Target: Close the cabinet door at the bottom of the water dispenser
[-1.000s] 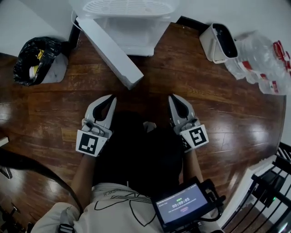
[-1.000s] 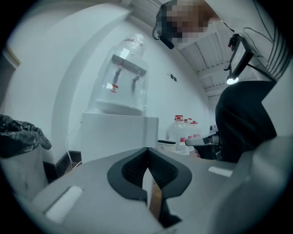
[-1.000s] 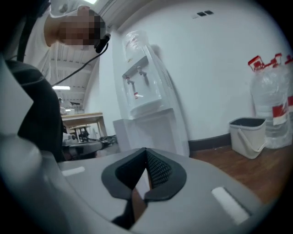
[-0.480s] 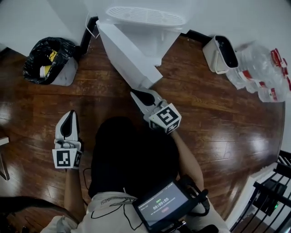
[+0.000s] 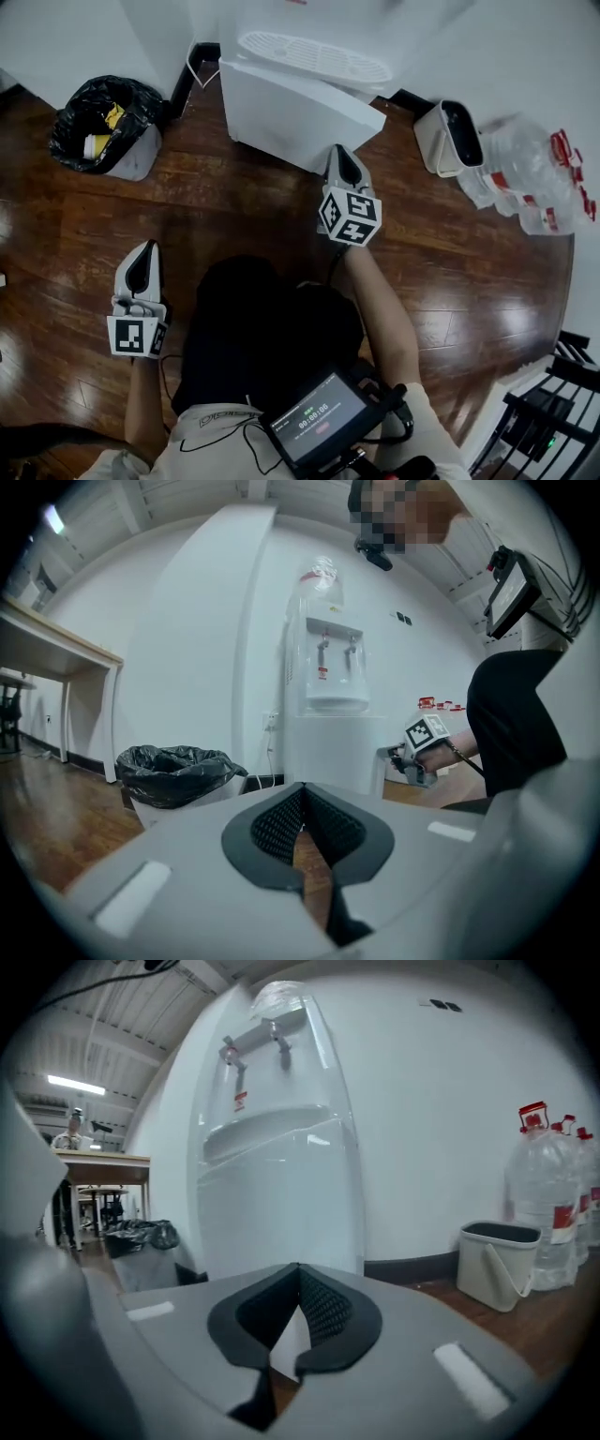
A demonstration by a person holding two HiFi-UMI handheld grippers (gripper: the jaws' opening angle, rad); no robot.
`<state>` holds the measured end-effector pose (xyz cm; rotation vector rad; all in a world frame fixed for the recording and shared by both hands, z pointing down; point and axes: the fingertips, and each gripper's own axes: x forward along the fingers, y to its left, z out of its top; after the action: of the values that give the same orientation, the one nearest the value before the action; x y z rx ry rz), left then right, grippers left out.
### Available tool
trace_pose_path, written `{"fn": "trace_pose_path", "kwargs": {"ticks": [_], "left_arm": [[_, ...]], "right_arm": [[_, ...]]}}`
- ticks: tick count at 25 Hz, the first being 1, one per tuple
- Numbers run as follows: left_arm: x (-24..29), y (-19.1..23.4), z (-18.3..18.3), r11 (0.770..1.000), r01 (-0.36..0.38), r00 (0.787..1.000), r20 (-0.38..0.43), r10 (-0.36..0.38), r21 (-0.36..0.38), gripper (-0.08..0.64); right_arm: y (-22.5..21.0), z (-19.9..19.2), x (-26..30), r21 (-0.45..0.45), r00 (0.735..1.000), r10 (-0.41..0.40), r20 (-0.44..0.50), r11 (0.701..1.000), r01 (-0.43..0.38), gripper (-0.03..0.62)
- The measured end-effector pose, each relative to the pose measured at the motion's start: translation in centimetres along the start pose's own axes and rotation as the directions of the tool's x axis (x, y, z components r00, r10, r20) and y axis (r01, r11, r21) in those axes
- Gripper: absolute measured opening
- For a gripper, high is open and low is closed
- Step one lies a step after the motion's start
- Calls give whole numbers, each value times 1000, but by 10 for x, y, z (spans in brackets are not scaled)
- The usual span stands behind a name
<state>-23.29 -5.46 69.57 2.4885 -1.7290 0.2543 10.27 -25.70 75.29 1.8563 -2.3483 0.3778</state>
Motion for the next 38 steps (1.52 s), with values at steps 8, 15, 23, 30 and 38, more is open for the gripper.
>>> {"fn": "trace_pose_path", "kwargs": {"ticks": [8,15,23,30,38], "left_arm": [[-1,7,3,999,-30,1000,-9,30,-28,14],[16,-17,21,986,-13,998,-69,1,-167,14],[-16,-104,137,955,108,945,-269,-185,-277,14],[-50,-152,332,912,245,921,-216,-325,-329,14],[-108,-178,538,885,385,917,-2,-400,-263,5]], "right_arm": [[-34,21,57,191,994,7,-106,981,13,5],[2,33,-24,19,963,231,-141,973,-230,3],[14,79,-214,123,892,223,-392,974,-189,3],[91,258,-355,317,872,293,-393,933,-171,3],[169,466,-428,277,978,150,-144,955,-106,3]]}}
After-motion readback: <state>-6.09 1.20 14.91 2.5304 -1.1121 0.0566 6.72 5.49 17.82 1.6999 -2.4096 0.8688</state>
